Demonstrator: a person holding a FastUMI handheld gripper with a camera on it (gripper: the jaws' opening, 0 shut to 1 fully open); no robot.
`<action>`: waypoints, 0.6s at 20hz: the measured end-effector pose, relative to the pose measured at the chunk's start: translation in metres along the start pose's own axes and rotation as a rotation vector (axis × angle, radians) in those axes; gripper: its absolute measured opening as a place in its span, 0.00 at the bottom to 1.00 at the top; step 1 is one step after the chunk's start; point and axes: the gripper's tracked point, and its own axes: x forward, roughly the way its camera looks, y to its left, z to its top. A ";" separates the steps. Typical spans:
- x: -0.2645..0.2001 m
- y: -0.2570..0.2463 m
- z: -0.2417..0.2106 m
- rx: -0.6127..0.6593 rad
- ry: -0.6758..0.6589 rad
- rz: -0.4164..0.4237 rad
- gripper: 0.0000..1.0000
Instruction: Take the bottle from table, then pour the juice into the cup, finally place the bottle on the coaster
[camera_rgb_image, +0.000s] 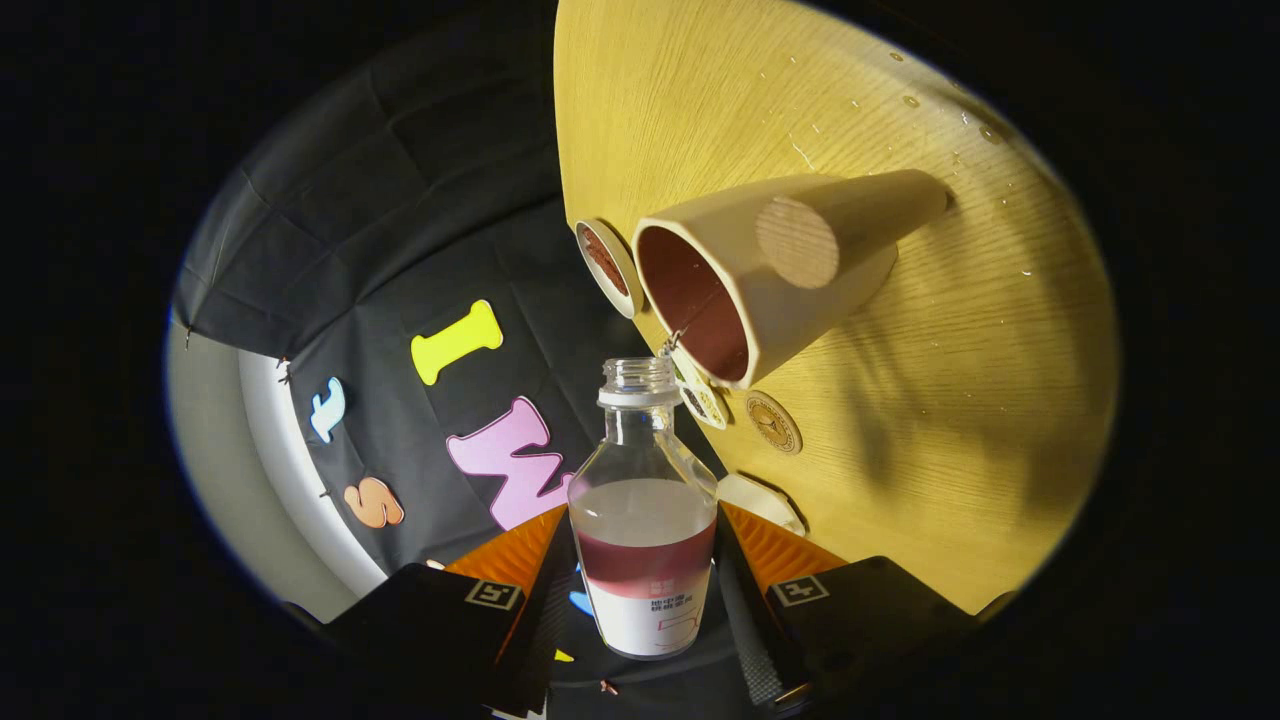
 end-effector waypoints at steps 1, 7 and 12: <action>-0.001 0.000 0.000 0.004 0.003 -0.003 0.75; -0.001 0.000 -0.002 0.033 0.026 -0.009 0.75; -0.001 -0.001 -0.007 0.044 0.070 -0.021 0.75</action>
